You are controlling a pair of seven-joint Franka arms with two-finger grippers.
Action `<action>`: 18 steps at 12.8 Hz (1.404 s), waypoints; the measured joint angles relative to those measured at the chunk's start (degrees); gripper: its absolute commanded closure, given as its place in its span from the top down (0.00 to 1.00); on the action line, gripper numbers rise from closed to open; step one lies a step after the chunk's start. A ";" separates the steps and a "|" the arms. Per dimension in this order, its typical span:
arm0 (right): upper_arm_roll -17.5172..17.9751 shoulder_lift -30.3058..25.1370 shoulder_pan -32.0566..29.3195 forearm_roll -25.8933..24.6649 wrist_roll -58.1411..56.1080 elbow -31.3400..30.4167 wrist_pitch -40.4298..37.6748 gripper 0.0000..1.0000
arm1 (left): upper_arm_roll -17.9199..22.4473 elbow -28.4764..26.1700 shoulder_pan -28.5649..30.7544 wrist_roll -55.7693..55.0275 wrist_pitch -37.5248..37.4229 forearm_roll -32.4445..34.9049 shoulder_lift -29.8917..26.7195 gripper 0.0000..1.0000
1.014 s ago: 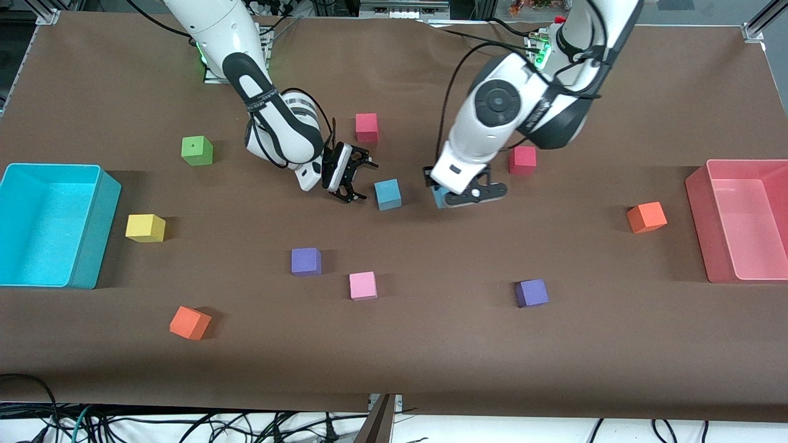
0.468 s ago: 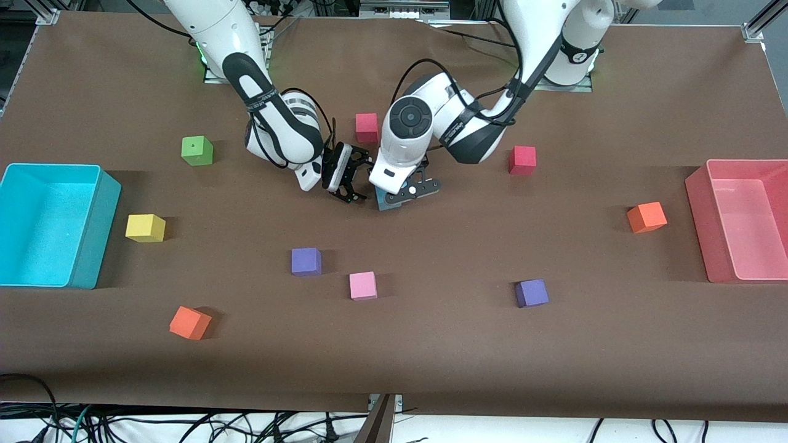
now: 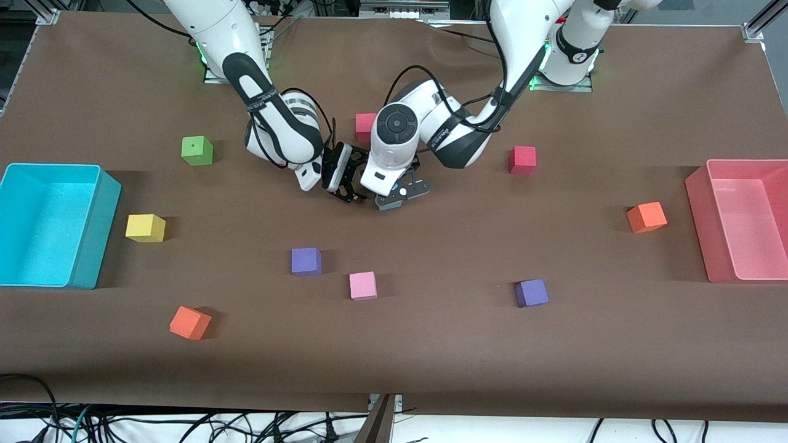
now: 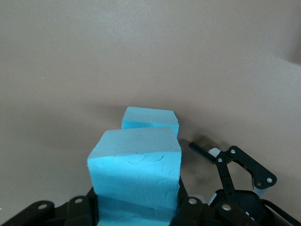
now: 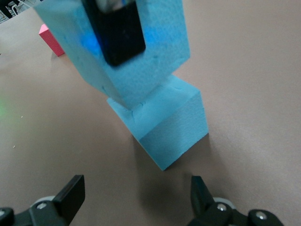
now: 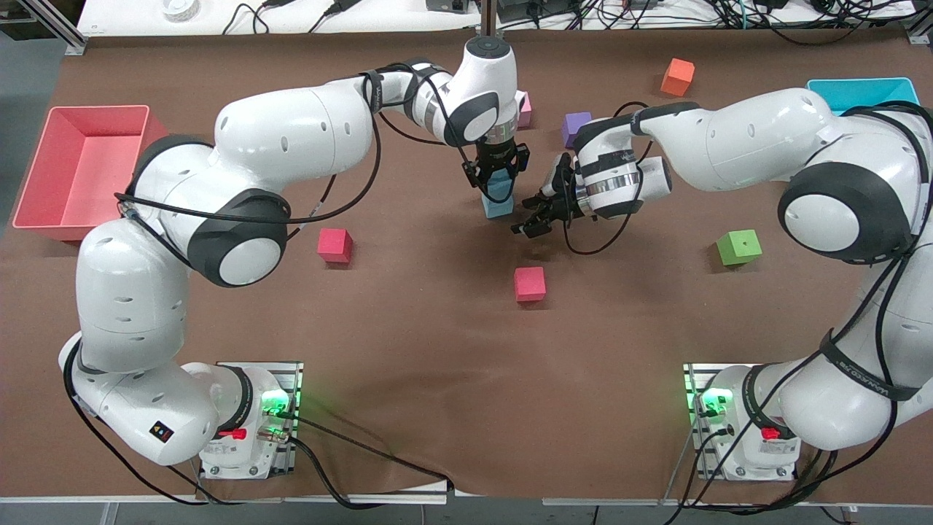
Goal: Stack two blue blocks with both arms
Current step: 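Lower the held cyan cube onto the first cyan cube with the left gripper, then open the left gripper and lift away while the right gripper withdraws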
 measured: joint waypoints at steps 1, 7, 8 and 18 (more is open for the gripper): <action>-0.03 0.00 0.00 0.00 0.00 0.00 0.00 1.00 | 0.13 0.36 -0.30 -0.07 0.00 0.00 0.41 0.00; -0.07 0.01 0.02 0.02 0.00 0.00 -0.03 1.00 | 0.93 1.08 -0.64 -0.10 0.08 0.00 1.87 0.85; -0.08 0.01 0.02 0.02 0.00 0.00 -0.03 1.00 | 0.93 1.14 -0.67 -0.19 0.25 0.00 2.17 1.00; -2.46 -0.10 0.12 0.05 0.00 0.22 -3.62 1.00 | 1.35 2.92 -0.58 -0.64 -0.81 0.00 -0.50 1.00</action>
